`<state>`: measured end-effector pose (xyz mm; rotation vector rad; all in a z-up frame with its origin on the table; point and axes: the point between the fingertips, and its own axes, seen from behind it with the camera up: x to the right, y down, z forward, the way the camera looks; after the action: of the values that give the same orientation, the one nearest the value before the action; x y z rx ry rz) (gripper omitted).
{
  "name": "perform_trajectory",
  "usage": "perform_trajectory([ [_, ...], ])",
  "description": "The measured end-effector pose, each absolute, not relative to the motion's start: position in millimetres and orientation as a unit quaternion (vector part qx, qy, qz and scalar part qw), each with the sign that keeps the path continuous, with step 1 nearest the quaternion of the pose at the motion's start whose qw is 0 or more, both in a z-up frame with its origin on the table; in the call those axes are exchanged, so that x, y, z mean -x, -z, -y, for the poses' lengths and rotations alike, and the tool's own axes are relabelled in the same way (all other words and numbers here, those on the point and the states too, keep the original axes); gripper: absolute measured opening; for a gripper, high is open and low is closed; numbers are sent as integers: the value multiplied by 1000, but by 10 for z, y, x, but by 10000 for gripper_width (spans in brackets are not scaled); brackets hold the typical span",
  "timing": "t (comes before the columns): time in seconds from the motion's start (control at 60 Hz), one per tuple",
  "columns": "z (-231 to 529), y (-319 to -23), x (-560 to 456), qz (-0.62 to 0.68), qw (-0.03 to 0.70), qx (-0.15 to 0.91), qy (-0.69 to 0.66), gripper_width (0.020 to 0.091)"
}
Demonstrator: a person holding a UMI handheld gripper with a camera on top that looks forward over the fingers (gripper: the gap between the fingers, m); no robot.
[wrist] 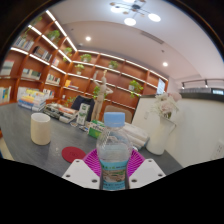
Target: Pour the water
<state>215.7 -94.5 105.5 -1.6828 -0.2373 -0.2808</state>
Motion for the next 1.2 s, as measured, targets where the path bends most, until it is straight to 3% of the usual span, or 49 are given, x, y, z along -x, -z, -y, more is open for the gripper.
perform_trajectory([
  [0.283, 438, -1191, -1151, 355, 586, 660, 308, 281],
  [0.617, 31, -1452, -599, 554, 462, 448, 528, 307],
  [0.733, -39, -1404, -559, 581, 431, 418, 549, 307],
  [0.933, -55, -1588, -277, 612, 389, 290, 624, 306],
  [1.2, -42, -1488, -270, 613, 394, 310, 611, 306],
])
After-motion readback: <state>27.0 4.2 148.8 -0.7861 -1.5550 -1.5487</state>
